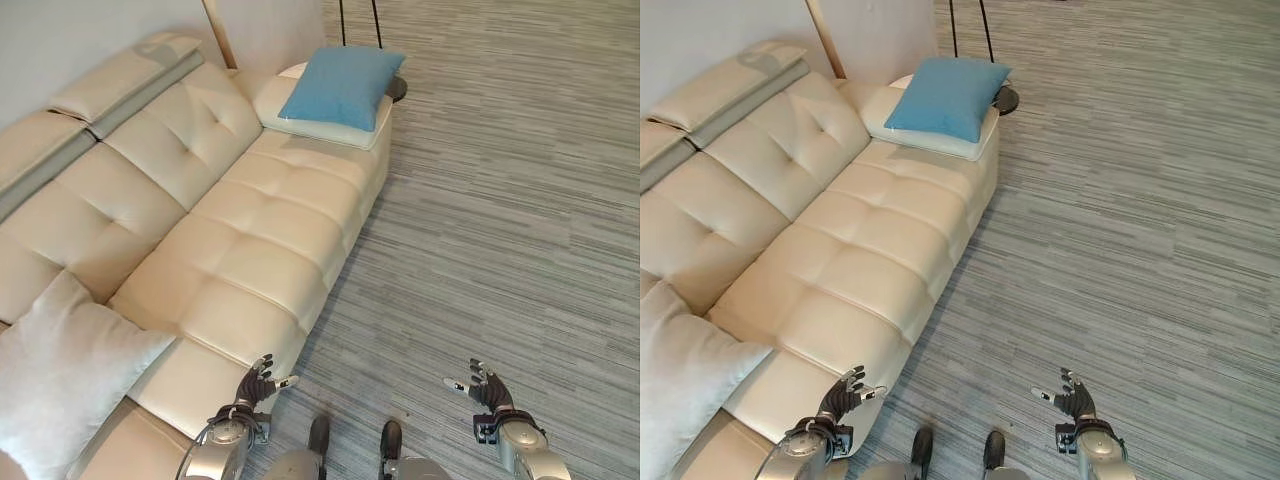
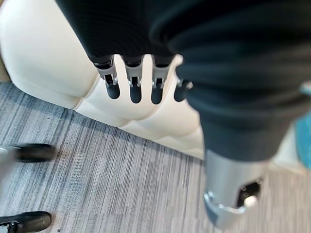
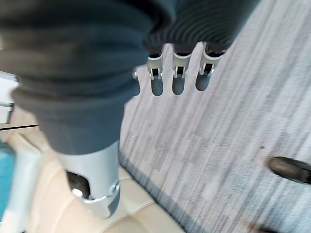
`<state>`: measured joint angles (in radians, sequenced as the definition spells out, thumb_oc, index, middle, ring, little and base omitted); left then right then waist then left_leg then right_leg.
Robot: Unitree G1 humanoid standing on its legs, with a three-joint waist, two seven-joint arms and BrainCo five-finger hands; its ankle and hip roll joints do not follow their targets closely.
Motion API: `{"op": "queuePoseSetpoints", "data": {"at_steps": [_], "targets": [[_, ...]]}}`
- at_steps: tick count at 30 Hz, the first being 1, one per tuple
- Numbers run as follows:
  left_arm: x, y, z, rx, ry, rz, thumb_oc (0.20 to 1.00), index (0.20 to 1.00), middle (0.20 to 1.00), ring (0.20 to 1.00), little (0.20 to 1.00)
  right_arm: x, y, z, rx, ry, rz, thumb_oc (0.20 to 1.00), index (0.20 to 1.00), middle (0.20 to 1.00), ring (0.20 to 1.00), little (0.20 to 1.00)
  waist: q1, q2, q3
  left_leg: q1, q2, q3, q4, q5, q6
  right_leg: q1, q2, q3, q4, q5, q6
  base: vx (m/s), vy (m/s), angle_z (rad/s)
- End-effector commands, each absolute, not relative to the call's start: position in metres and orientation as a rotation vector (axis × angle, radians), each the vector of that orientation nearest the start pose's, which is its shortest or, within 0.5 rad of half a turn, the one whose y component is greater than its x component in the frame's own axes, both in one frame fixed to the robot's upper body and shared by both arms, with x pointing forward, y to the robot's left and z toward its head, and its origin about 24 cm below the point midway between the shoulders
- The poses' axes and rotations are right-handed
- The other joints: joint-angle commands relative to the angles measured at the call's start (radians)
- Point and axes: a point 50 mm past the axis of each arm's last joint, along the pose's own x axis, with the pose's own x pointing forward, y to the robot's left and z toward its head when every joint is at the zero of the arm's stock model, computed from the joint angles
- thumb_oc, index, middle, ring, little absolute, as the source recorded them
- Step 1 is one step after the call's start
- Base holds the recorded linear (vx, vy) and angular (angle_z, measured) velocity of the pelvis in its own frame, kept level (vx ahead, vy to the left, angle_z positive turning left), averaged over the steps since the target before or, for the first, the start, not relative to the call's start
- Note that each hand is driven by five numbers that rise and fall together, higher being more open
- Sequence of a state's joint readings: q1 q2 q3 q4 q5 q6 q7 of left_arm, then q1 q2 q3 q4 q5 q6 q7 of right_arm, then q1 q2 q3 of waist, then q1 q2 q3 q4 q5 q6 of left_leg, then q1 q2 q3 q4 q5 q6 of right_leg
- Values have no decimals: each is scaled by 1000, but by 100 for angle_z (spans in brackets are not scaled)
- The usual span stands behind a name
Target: Pick up all the scattered cushions and arrange them neatly on the sofa.
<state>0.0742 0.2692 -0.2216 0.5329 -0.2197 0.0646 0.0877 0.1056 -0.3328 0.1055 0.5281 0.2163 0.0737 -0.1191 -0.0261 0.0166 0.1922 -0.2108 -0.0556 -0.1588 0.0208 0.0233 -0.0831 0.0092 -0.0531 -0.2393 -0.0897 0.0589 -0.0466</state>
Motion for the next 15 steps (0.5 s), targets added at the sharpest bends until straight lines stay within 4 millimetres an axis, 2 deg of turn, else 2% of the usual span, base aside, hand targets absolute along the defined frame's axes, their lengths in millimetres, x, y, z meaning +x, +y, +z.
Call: {"op": "queuePoseSetpoints", "data": {"at_steps": [1,2,3,5,6,8,10,13,14,15], "targets": [[178,218,-88,179,674,59,1000,1000,1000,1000,1000,200,-237,-68,-193,586,-148,1000,1000,1000,1000,1000,40,17,-12,-9,-56,-38,-108,60,28,91,48,99,10,-185,87,306,77,-41],[176,221,-88,192,683,65,1000,1000,1000,1000,1000,203,-237,-66,-201,579,-148,1000,1000,1000,1000,1000,51,20,-14,-16,-59,-31,-108,71,26,101,51,124,11,-191,91,389,123,-70],[170,223,-90,176,695,80,1000,1000,1000,1000,1000,204,-235,-65,-198,573,-133,1000,1000,1000,1000,1000,59,22,-22,8,-50,-37,-108,71,44,119,53,155,12,-209,97,425,150,-109],[168,224,-93,184,709,76,1000,1000,1000,1000,1000,206,-232,-61,-208,550,-116,1000,1000,1000,1000,1000,58,19,-41,21,-56,-29,-108,87,54,139,34,166,12,-221,111,536,205,-122],[166,228,-93,220,719,66,1000,1000,1000,1000,1000,207,-228,-60,-180,541,-104,1000,1000,1000,1000,1000,51,7,-56,44,-58,-2,-99,64,77,138,12,179,57,-240,122,466,185,-52],[166,230,-92,224,714,69,1000,1000,1000,1000,1000,206,-225,-61,-176,539,-93,1000,1000,1000,1000,1000,55,1,-61,54,-56,15,-95,53,87,123,6,191,92,-238,128,348,137,-27],[168,231,-89,240,698,58,1000,1000,1000,1000,1000,209,-218,-60,-177,533,-66,1000,1000,1000,1000,1000,59,-8,-68,81,-54,52,-98,25,106,88,-8,190,181,-230,153,339,146,-53],[173,232,-84,240,676,59,1000,1000,1000,1000,1000,213,-212,-59,-188,522,-34,1000,1000,1000,1000,1000,58,-3,-53,138,-45,98,-108,-17,134,-23,-49,110,429,-168,190,215,119,-53],[173,232,-84,240,676,59,1000,1000,1000,1000,1000,213,-212,-59,-188,522,-34,1000,1000,1000,1000,1000,59,-4,-53,138,-46,99,-108,-17,134,-25,-51,111,434,-170,190,439,174,-77],[184,228,-79,246,644,34,1000,1000,1000,1000,1000,207,-212,-64,-165,547,-60,1000,1000,1000,1000,1000,35,18,-17,216,-18,137,-108,-66,139,-121,-80,38,453,-133,168,473,121,-89]]}}
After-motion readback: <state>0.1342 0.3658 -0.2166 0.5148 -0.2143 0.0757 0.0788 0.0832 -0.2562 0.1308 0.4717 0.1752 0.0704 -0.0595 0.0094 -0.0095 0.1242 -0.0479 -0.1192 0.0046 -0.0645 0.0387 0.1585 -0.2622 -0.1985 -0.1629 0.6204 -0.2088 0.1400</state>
